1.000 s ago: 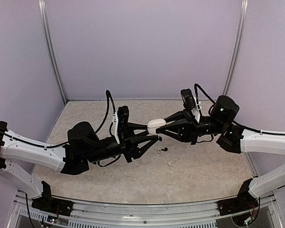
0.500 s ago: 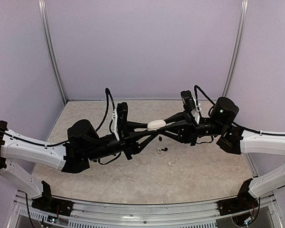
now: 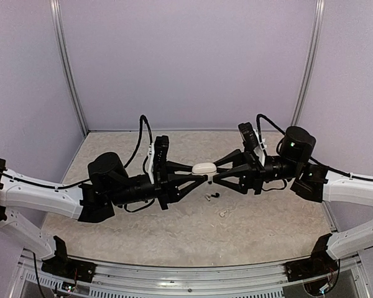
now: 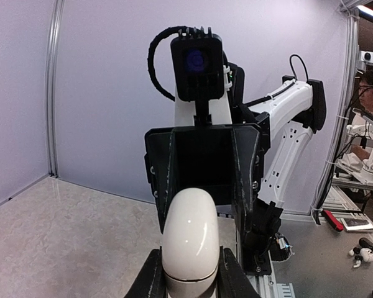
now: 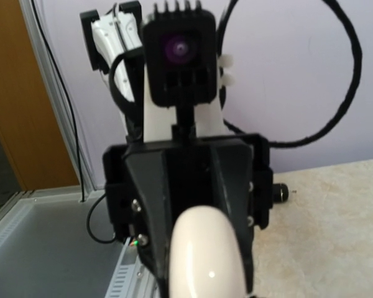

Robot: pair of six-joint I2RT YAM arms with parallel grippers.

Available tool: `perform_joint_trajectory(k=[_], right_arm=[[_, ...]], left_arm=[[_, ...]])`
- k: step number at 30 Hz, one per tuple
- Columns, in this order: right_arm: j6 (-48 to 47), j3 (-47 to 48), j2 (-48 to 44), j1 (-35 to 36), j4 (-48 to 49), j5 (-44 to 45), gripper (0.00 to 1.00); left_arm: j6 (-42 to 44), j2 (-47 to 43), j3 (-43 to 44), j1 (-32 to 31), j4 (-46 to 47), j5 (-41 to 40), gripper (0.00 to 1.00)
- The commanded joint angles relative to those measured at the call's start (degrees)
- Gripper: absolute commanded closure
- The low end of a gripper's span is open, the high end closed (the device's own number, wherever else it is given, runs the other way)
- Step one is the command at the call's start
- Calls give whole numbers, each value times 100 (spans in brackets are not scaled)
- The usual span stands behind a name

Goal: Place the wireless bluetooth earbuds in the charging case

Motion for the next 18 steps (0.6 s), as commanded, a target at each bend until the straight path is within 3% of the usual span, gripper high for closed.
perform_joint_trajectory(k=[1, 18], right_arm=[[-161, 188, -83, 53, -419, -91, 58], [-399, 465, 51, 52, -1142, -109, 63]], left_arm=[[60, -132, -39, 71, -196, 302, 89], [441, 76, 447, 71, -833, 437, 90]])
